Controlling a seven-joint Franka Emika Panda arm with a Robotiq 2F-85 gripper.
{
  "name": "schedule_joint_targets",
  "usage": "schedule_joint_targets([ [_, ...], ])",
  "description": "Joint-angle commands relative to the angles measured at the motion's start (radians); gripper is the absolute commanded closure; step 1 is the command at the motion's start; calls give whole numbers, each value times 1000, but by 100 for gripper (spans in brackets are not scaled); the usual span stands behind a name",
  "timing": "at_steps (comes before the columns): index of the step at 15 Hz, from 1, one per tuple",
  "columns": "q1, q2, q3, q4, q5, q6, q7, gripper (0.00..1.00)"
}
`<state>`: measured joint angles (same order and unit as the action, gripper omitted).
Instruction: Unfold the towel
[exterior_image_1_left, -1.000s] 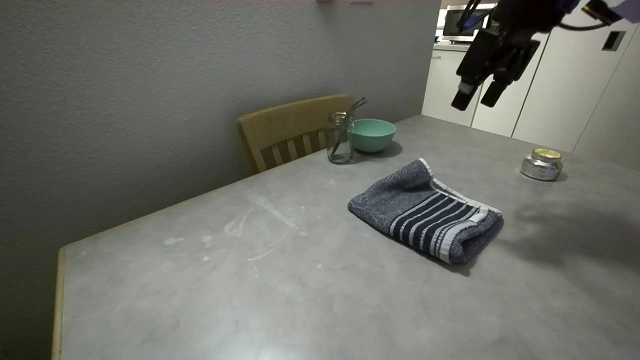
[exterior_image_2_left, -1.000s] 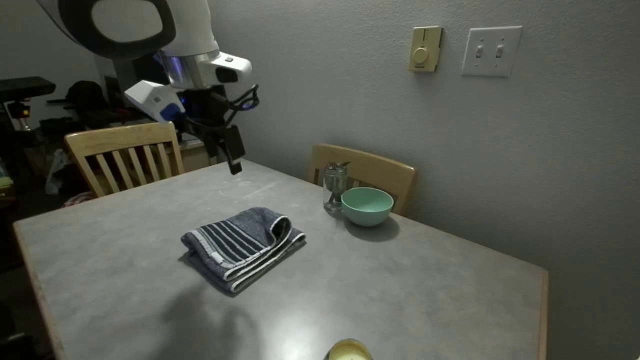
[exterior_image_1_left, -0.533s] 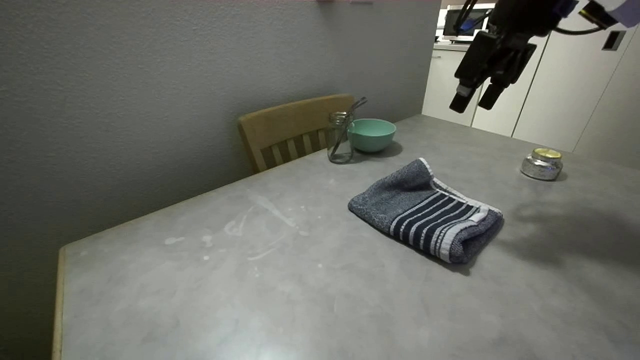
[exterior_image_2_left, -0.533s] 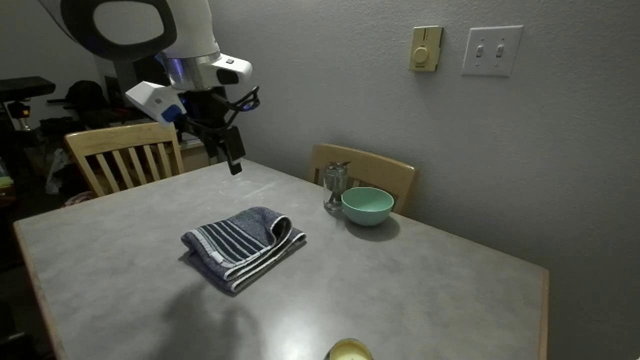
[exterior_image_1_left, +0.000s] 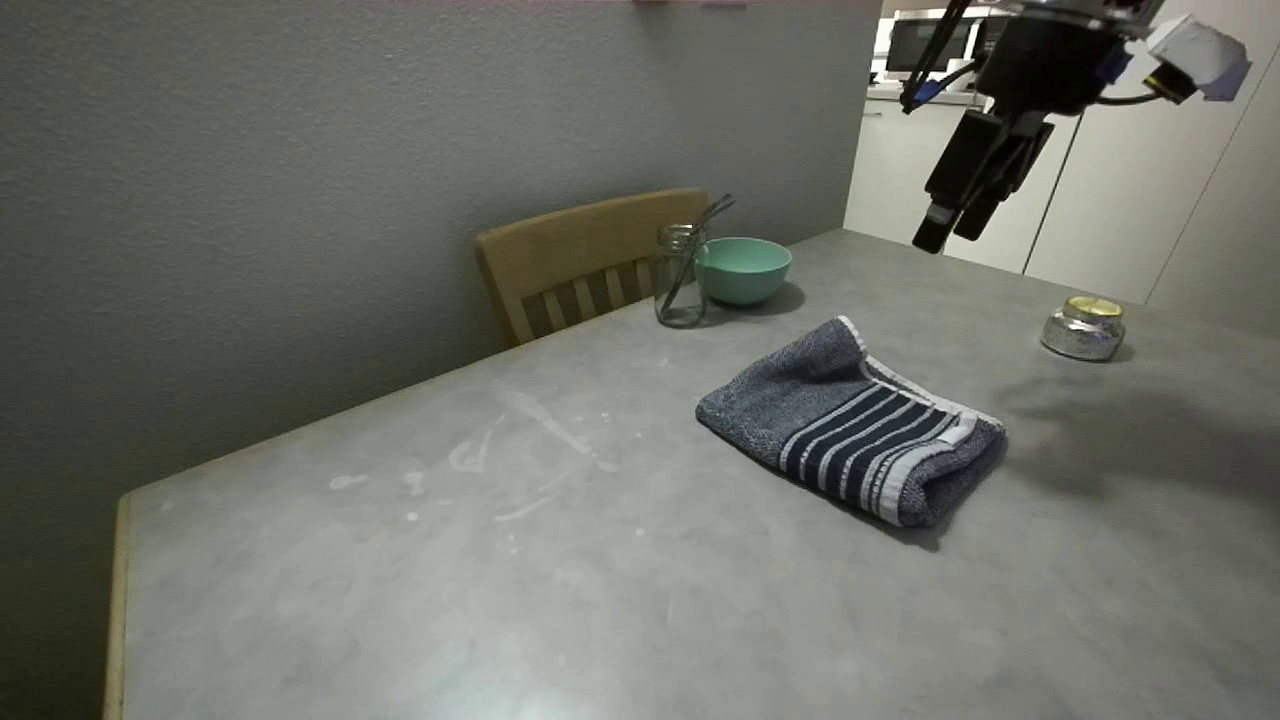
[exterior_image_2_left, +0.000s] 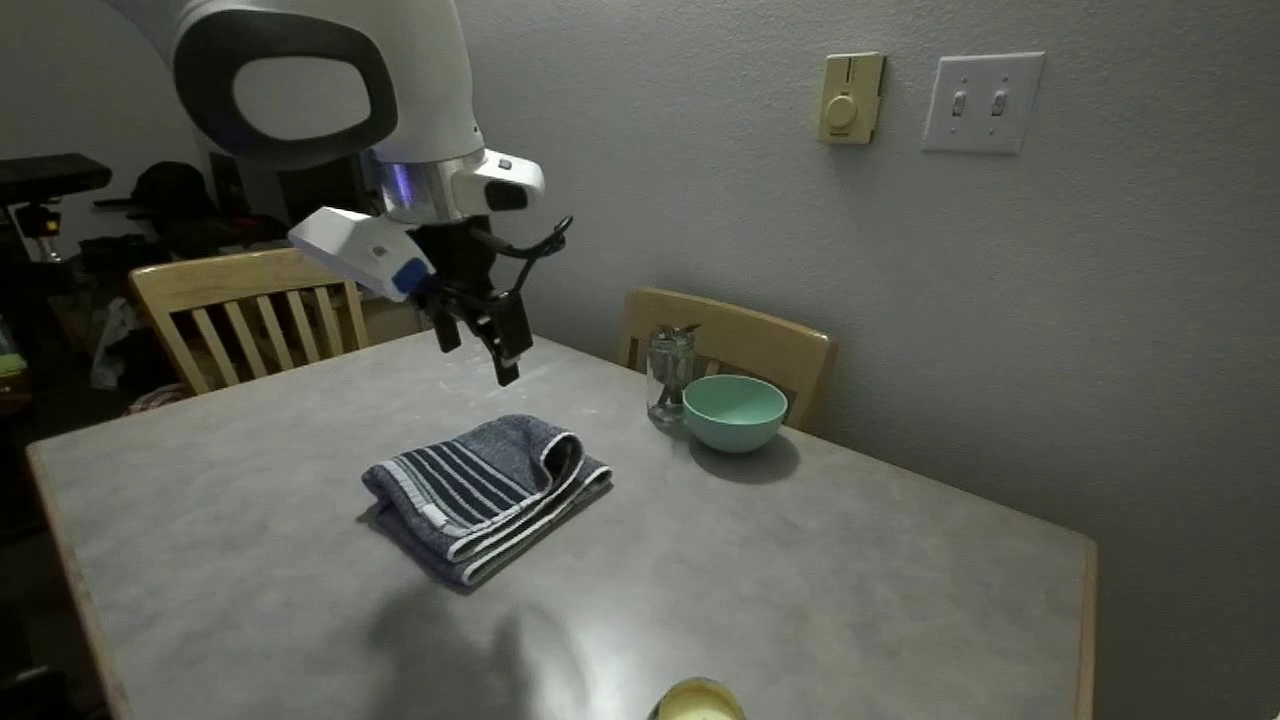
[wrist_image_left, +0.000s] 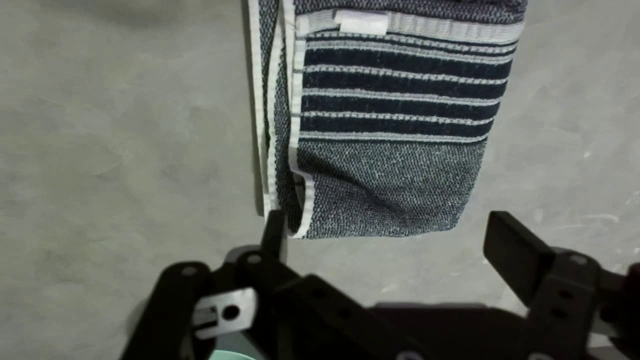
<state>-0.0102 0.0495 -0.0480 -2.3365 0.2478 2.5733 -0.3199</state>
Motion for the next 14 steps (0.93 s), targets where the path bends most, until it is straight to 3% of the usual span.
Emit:
schedule_joint_targets([
  [1, -36, 85, 12, 78, 35, -5, -120, 0],
  [7, -90, 254, 100, 196, 152, -29, -321, 0],
  [8, -70, 193, 88, 140, 100, -2, -238, 0],
  [14, -93, 265, 113, 189, 82, -3, -307, 0],
])
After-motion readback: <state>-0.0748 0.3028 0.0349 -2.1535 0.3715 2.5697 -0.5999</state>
